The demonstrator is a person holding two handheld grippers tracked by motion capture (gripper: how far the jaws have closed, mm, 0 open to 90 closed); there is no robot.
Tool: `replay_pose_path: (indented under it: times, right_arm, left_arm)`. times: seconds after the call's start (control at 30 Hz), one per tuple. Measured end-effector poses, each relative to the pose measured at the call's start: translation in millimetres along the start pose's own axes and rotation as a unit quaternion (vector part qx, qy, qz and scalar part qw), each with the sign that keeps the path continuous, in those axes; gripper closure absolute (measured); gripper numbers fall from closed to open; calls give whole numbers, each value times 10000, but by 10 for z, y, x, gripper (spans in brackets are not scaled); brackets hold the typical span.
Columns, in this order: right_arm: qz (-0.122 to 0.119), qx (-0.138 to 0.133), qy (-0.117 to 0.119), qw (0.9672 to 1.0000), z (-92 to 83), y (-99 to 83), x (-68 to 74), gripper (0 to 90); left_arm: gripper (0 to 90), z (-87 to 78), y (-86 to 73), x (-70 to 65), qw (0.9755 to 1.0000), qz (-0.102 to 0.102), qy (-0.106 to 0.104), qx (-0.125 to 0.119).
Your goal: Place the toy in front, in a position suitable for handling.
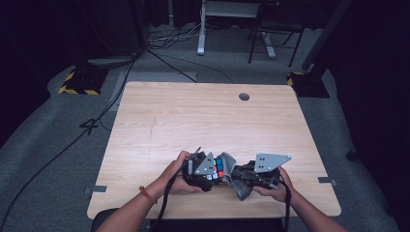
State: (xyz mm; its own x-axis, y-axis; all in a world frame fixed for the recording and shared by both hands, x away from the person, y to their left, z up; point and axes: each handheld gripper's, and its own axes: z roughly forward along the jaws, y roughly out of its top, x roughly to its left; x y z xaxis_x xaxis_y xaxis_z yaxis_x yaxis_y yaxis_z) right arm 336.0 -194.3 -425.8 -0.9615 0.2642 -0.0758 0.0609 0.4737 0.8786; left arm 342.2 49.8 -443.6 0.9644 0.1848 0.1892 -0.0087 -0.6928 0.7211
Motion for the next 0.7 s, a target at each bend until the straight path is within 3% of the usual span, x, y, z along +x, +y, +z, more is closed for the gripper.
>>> replay_pose_path:
  times: [0.13,0.23,0.37,0.43,0.47,0.7]
  right_arm:
    - [10,106,-228,9997,38,-13,-42,768]
    - [82,271,-242,9993,81,-51,-77,768]
    - [199,626,-80,9978,206,-194,-86,769]
    - [185,667,-40,9976,220,-201,-71,769]
    - [121,695,1,9975,233,-184,-43,769]
    - [11,454,160,9988,150,-77,50,768]
  left_arm:
    - [335,31,18,-41,9999,92,-69,71]
    - [335,11,32,-53,9999,111,-63,29]
    - [334,-45,38,-48,9999,118,-53,-60]
    - [334,-64,20,-28,9999,127,-38,-33]
    - [334,-80,-11,19,10000,6,4,-32]
    - [334,-70,-51,64,9999,-127,-15,-11]
